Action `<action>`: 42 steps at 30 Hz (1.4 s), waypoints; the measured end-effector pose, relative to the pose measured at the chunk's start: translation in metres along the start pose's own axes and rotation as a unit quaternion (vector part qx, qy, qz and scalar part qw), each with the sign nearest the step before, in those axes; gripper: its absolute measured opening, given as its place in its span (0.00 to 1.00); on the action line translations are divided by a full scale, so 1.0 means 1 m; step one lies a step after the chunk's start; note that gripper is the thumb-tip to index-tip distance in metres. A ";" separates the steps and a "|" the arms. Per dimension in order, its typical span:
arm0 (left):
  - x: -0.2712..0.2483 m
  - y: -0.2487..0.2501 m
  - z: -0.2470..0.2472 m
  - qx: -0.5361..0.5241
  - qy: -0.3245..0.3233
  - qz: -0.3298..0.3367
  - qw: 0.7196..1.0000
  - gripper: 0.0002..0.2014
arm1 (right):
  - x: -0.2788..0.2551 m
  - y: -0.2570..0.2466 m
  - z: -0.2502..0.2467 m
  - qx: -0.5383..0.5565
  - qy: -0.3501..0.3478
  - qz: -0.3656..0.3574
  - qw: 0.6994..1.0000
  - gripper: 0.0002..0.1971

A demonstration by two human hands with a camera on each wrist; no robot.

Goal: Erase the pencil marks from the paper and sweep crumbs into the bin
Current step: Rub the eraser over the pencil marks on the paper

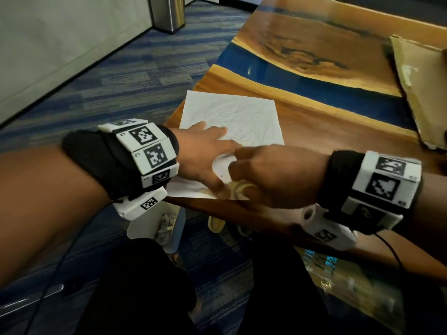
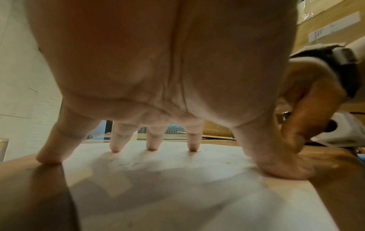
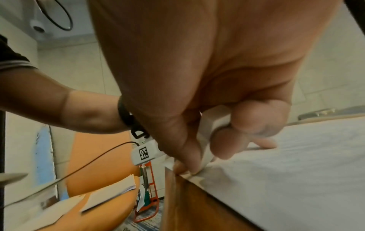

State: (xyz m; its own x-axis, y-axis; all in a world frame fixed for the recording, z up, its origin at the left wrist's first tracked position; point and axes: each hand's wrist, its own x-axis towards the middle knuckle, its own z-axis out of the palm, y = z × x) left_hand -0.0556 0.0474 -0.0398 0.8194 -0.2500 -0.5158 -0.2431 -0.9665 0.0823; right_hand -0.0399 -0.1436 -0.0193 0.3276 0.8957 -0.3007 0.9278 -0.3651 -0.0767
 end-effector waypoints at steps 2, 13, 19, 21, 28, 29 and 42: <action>0.000 0.000 -0.001 0.005 -0.008 -0.002 1.000 0.55 | 0.003 0.011 -0.003 -0.003 -0.003 0.027 1.000 0.11; 0.003 -0.001 -0.002 0.043 -0.003 0.012 0.999 0.57 | 0.006 0.032 -0.004 -0.011 0.013 0.102 0.995 0.12; 0.002 0.001 -0.005 0.048 -0.005 0.007 0.999 0.55 | 0.000 0.000 0.005 0.001 0.003 -0.008 1.000 0.12; 0.002 0.002 -0.006 0.055 -0.011 0.002 0.998 0.56 | 0.004 0.018 0.000 0.001 0.003 0.050 0.999 0.11; 0.002 0.004 -0.010 0.061 -0.018 -0.002 0.998 0.56 | -0.002 0.006 0.007 0.002 -0.001 -0.010 1.000 0.12; 0.002 0.004 -0.010 0.067 -0.019 -0.002 0.998 0.57 | 0.000 0.012 0.003 -0.001 -0.002 0.011 1.000 0.12; 0.003 0.007 -0.011 0.086 -0.021 -0.013 0.996 0.57 | -0.005 0.036 0.003 -0.012 0.026 0.093 0.995 0.14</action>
State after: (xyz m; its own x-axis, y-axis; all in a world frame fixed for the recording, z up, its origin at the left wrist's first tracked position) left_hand -0.0492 0.0397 -0.0314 0.8053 -0.2198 -0.5506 -0.3106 -0.9475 -0.0760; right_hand -0.0088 -0.1615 -0.0237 0.5015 0.8258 -0.2582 0.8544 -0.5196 -0.0025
